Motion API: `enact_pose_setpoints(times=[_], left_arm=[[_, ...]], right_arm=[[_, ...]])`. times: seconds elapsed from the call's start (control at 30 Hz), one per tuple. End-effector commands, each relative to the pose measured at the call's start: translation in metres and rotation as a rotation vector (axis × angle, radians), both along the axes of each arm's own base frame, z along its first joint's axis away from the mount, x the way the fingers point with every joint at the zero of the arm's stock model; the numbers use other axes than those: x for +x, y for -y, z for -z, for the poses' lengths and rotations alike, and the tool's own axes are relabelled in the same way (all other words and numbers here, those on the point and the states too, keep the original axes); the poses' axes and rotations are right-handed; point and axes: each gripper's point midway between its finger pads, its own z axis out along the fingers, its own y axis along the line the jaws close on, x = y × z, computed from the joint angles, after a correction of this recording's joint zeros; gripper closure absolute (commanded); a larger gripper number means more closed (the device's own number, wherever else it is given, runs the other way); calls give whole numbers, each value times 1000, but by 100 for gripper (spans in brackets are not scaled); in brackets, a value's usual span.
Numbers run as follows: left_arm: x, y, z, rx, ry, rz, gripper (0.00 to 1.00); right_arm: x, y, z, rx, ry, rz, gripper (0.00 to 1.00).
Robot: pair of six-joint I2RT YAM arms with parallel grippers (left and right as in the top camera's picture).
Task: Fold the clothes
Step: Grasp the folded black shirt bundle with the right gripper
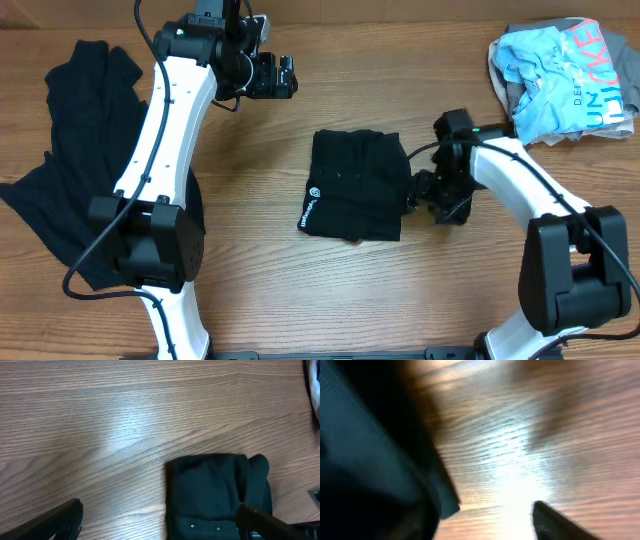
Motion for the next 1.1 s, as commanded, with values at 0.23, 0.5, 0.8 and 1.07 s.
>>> enact_pose_setpoints(times=[0.23, 0.5, 0.8, 1.07], left_arm=[[3, -6, -16, 30, 55, 2, 0], [1, -7, -15, 31, 45, 3, 0], [0, -7, -15, 32, 40, 3, 0], [-1, -7, -14, 32, 36, 3, 0]], right_arm=[[81, 4, -46, 64, 384, -186, 12], [100, -22, -10, 212, 401, -285, 9], [77, -46, 9, 385, 299, -318, 10], [52, -58, 31, 443, 207, -321, 16]])
